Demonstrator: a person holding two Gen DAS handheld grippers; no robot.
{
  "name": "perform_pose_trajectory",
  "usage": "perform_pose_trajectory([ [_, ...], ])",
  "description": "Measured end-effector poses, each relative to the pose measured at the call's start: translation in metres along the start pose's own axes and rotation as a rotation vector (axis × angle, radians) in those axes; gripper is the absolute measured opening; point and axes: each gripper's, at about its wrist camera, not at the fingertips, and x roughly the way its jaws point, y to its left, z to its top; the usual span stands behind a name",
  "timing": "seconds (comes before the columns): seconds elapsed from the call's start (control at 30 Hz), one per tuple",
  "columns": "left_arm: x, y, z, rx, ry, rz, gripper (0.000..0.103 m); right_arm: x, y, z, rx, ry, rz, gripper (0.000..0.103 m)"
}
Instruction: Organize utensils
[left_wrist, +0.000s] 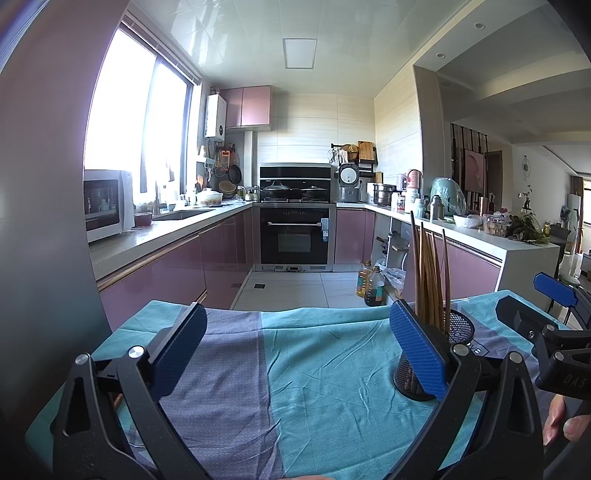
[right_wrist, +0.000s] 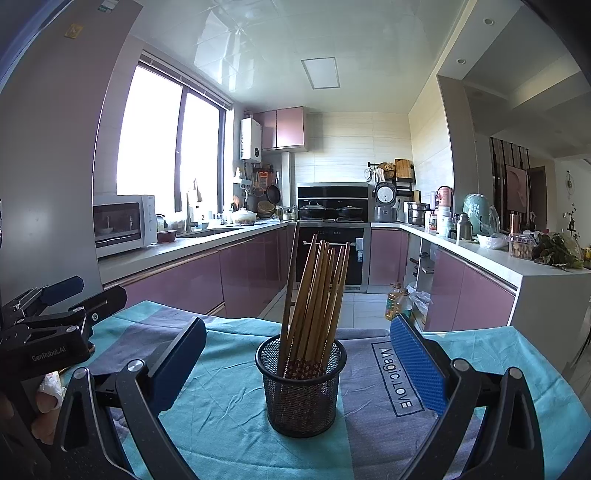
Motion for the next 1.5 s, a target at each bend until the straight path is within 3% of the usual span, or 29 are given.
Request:
perform_pose_trajectory([
  [1.5, 0.0019, -0.0015, -0.0012, 0.002, 0.005, -0.001, 0.097, -0.0004, 0.0003, 0.0013, 0.0, -0.003, -0.002, 0.097],
])
